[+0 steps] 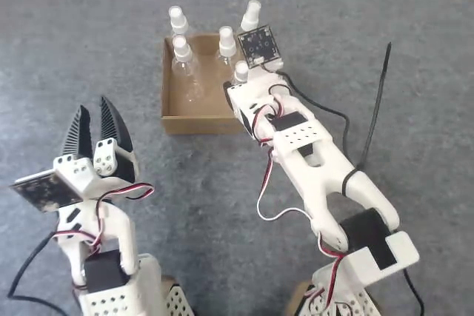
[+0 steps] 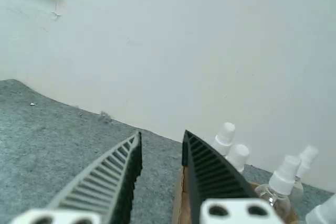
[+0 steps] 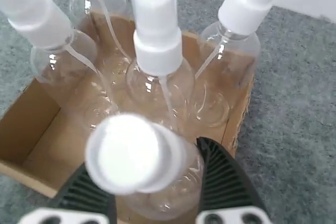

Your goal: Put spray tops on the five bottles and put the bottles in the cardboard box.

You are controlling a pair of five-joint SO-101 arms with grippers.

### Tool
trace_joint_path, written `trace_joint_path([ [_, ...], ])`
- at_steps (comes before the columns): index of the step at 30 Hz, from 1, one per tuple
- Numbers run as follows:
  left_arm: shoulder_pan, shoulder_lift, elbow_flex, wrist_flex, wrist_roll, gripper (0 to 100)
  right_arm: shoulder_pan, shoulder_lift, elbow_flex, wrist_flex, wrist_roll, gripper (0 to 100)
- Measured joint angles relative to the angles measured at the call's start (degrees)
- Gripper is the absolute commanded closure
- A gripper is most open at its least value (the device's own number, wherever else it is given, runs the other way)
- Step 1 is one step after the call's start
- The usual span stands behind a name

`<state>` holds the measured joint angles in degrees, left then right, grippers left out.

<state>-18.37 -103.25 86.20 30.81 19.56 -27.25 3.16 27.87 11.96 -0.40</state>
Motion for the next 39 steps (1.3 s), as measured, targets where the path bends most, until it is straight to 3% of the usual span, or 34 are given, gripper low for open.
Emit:
trace_joint_path([
  [8, 0.0, 0.0, 0.0, 0.0, 0.0, 88, 0.0, 0.0, 0.0, 0.0, 0.0, 98.1],
  [15, 0.0, 0.0, 0.0, 0.0, 0.0, 88, 0.0, 0.0, 0.0, 0.4, 0.0, 81.6],
  [30, 0.0, 0.0, 0.0, 0.0, 0.0, 88, 0.0, 0.0, -0.1, 0.4, -0.1, 80.5],
  [35, 0.0, 0.0, 0.0, 0.0, 0.0, 88, 0.0, 0.0, -0.1, 0.4, -0.1, 70.1],
  [39, 0.0, 0.0, 0.0, 0.0, 0.0, 88, 0.0, 0.0, -0.1, 0.4, -0.1, 69.0],
])
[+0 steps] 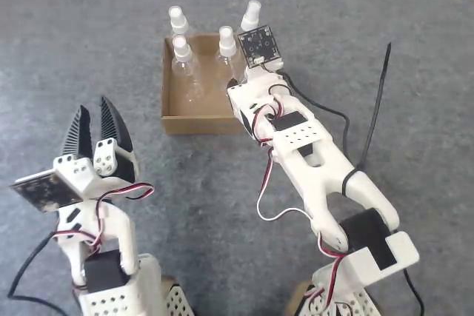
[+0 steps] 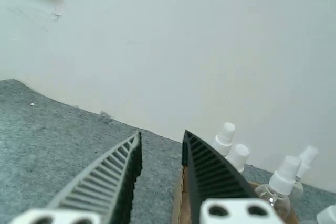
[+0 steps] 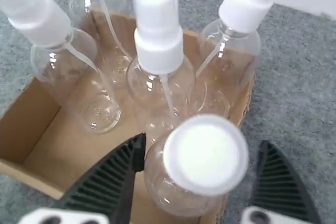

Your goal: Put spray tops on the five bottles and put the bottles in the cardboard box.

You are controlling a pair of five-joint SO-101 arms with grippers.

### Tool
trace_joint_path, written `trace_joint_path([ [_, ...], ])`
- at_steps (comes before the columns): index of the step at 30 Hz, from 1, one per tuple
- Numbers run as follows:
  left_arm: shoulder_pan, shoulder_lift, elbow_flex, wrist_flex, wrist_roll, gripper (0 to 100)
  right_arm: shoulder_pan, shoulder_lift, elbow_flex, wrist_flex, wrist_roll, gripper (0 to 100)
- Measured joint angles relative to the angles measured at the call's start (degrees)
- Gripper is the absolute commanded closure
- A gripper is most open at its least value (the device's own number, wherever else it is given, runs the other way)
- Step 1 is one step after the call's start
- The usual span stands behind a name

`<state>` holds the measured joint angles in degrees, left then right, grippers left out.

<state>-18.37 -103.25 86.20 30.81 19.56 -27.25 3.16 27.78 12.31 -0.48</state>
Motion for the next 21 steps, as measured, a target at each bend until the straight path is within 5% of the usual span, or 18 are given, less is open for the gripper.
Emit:
trace_joint_path([
  [21, 0.0, 0.0, 0.0, 0.0, -1.0, 88, 0.0, 0.0, 0.0, 3.3, 0.0, 64.5],
])
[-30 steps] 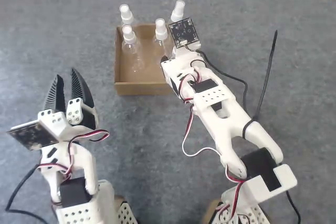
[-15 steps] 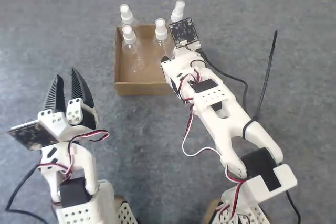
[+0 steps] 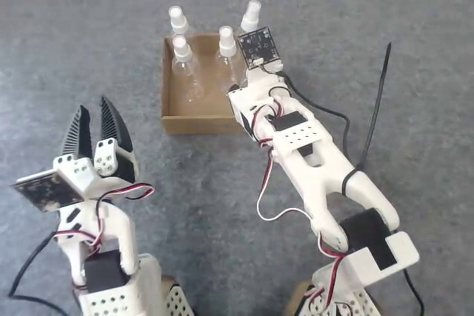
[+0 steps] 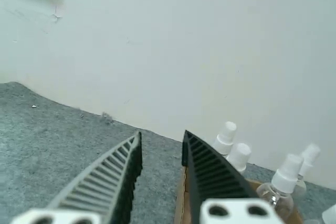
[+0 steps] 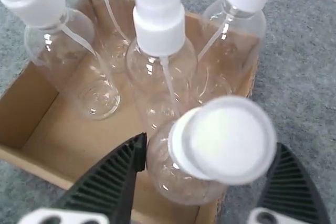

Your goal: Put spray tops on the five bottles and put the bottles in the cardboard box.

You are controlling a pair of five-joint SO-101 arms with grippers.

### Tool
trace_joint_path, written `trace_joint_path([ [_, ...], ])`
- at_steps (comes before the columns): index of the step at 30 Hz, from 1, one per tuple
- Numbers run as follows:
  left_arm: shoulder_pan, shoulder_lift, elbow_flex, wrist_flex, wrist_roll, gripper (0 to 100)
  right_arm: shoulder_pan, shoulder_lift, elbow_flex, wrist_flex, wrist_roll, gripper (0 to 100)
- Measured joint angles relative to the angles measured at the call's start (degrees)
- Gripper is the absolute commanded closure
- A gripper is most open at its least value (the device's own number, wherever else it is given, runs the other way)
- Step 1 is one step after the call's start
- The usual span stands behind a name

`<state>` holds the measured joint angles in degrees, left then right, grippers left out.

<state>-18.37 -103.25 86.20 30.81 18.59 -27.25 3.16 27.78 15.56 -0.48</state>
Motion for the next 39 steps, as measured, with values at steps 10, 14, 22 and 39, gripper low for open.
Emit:
trace_joint_path([
  [10, 0.0, 0.0, 0.0, 0.0, 0.0, 88, -0.1, 0.0, 0.0, 0.0, 0.0, 61.3],
  [14, 0.0, 0.0, 0.0, 0.0, 0.0, 88, -1.4, 0.0, 0.0, 0.0, 0.0, 61.3],
  [22, 0.0, 0.0, 0.0, 0.0, 0.0, 88, -2.9, 0.0, 0.0, 0.0, 0.0, 61.3],
  [39, 0.0, 0.0, 0.0, 0.0, 0.0, 88, -3.0, -5.5, 0.0, 12.3, 0.0, 61.4],
])
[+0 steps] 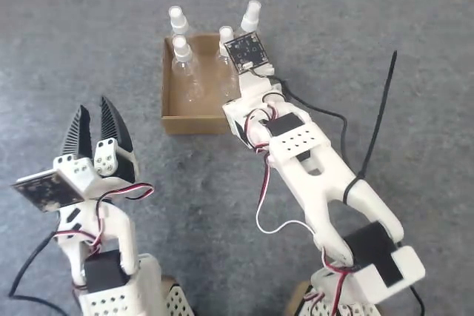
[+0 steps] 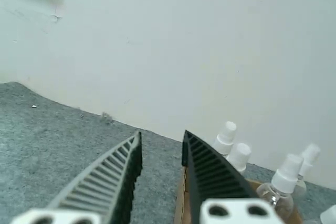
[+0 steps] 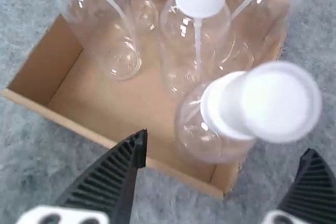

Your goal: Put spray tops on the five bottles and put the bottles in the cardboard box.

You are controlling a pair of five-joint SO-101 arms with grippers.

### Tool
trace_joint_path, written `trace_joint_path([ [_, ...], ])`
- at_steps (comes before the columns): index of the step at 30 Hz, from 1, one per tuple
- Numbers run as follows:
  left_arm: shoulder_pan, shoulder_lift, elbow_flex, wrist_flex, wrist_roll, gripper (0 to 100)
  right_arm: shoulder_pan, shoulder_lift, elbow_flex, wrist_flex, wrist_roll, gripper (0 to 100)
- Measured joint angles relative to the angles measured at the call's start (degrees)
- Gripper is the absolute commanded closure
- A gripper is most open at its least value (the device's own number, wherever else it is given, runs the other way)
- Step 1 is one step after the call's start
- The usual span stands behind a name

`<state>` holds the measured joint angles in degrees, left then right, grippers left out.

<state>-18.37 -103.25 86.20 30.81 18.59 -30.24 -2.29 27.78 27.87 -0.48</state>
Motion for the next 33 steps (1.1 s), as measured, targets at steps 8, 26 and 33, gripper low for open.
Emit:
trace_joint_path([
  [8, 0.0, 0.0, 0.0, 0.0, 0.0, 88, 0.0, -4.7, 2.0, 3.6, 0.0, 61.5],
  [26, 0.0, 0.0, 0.0, 0.0, 0.0, 88, -1.4, -23.5, 15.9, 4.1, 0.0, 96.5],
  [33, 0.0, 0.0, 0.0, 0.0, 0.0, 88, -1.5, -23.8, 16.7, 4.1, 0.0, 96.5],
])
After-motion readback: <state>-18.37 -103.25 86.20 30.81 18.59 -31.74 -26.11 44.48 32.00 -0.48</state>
